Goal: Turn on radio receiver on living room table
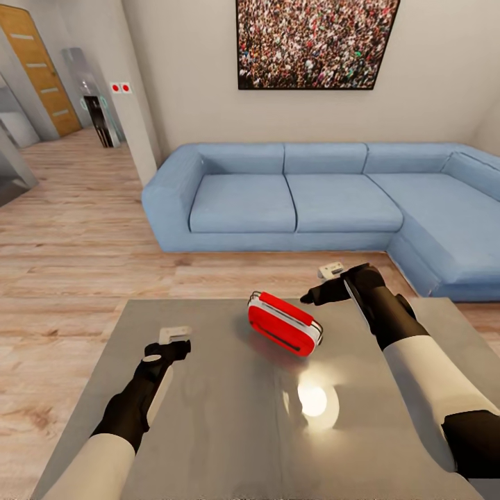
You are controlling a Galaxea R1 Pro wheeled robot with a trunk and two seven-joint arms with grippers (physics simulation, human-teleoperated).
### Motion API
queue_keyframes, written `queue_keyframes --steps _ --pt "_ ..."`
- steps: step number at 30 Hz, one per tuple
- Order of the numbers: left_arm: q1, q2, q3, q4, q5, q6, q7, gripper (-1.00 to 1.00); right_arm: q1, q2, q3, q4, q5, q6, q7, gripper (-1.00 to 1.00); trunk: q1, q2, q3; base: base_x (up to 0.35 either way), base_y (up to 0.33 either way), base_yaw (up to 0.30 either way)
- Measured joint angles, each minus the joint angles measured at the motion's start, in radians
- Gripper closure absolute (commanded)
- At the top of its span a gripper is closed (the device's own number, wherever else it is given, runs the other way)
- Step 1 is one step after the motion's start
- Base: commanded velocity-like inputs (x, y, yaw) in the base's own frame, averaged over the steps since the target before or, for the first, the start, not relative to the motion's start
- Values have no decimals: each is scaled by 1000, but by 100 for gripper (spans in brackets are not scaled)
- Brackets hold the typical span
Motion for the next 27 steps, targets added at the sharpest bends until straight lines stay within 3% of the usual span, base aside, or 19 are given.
queue_keyframes --steps 27 --pt "0 0 0 -4 0 1 0 -100 0 0 0 0 0 0 0 -100 0 0 -43 0 0 0"
